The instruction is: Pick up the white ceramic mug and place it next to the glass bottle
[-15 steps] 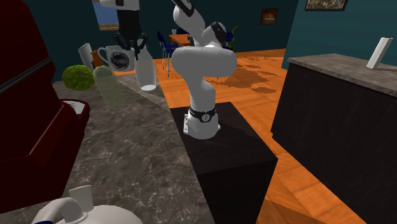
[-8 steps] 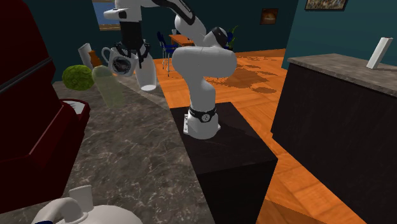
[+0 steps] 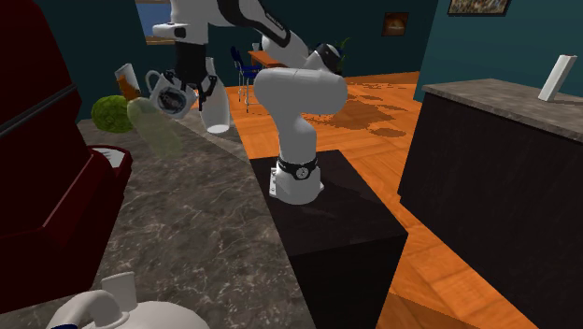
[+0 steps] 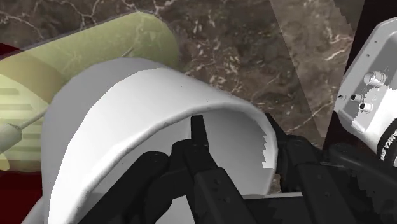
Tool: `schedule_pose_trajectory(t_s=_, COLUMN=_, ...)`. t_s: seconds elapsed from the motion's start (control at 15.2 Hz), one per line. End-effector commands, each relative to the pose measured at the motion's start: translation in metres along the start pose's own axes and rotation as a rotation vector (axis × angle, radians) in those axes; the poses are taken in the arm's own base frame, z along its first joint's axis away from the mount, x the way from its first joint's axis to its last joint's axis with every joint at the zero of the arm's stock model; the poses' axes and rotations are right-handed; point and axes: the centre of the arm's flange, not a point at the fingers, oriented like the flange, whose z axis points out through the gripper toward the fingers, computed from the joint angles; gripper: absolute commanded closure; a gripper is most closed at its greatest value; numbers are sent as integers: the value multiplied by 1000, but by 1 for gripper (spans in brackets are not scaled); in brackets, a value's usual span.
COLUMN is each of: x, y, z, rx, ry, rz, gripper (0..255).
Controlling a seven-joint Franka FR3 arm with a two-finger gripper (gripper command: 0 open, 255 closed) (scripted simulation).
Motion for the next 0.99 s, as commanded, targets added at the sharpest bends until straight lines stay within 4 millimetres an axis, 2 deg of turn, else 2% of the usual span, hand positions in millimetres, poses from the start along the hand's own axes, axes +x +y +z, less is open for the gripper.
schedule_pose_trajectory(t_s=0.0, x=-6, y=-12, z=26, rx=111, ry=-52, rz=-4, gripper=255)
schedule_pose_trajectory(t_s=0.73, x=-13, y=-21, z=83, rx=111, ry=-52, rz=-4, gripper=255)
schedule_pose_trajectory(t_s=0.92, x=-13, y=-21, z=85, rx=111, ry=-52, rz=-4, gripper=255)
